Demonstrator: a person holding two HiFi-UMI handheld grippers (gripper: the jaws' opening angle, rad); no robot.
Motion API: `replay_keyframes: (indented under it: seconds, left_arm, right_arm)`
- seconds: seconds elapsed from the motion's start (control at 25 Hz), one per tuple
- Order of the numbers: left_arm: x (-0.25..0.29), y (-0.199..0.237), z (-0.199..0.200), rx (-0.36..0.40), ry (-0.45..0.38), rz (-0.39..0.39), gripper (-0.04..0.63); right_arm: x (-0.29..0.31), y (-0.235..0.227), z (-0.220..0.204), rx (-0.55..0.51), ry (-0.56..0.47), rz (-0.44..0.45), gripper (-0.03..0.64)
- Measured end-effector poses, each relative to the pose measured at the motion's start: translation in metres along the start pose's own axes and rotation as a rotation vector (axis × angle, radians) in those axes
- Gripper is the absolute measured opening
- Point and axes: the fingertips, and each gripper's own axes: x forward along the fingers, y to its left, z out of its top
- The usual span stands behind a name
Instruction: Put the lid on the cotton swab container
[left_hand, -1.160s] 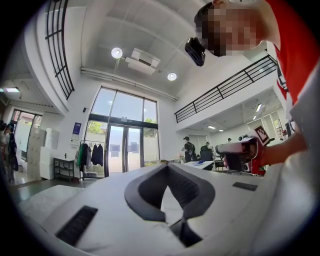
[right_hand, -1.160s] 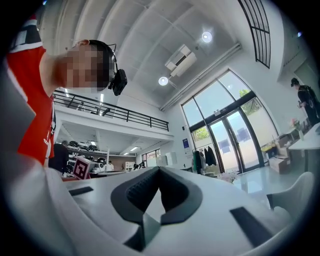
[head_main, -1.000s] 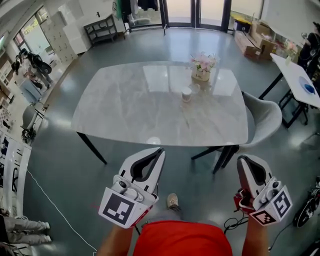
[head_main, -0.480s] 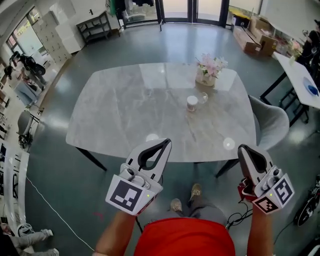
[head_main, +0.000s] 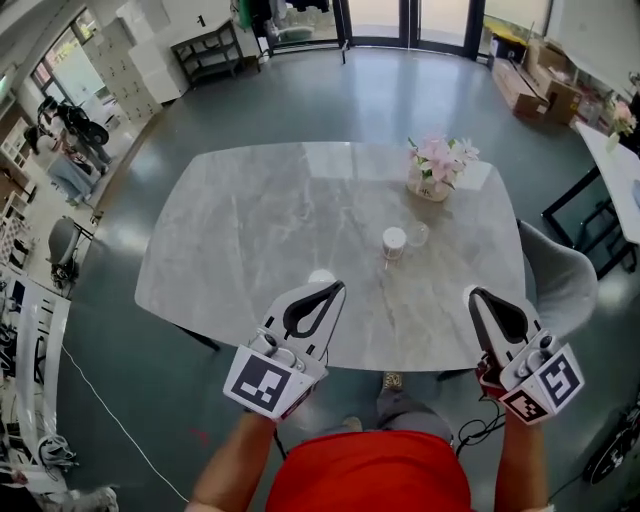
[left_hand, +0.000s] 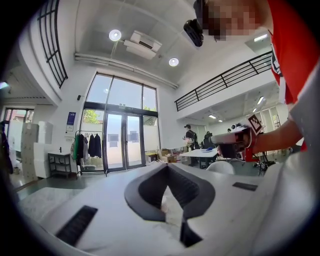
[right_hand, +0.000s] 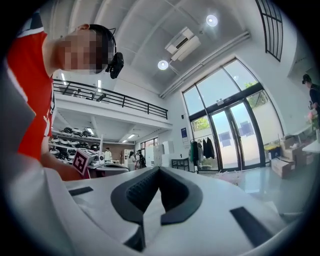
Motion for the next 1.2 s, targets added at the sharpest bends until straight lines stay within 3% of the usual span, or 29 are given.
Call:
replay_keyframes:
  seconds: [0.24, 0.48, 0.6, 0.92, 1.2]
  left_arm:
    - [0.039, 0.023, -0.030, -0.025, 0.120, 0.046, 0.008]
    - [0.078, 0.035, -0.059, 0.042, 0.202, 0.044, 0.017]
    - [0.095, 0.035, -0.081, 0.040, 0.280, 0.015, 0.040]
    - [0.142, 0.034, -0.151, 0.070, 0.442, -0.143, 0.247]
    - [0.177, 0.033, -0.212, 0.030, 0.572, -0.255, 0.308]
  right_arm:
    - [0.033, -0.045, -0.019, 0.007, 0.053, 0.044, 0.000]
    - [0.057, -0.083, -0.043, 0.055, 0.105, 0.091, 0.000]
    - [0.069, -0.095, -0.058, 0.081, 0.134, 0.091, 0.000]
    - [0.091, -0.114, -0.111, 0.144, 0.273, 0.043, 0.034]
    - [0.103, -0.122, -0.151, 0.197, 0.373, 0.006, 0.039]
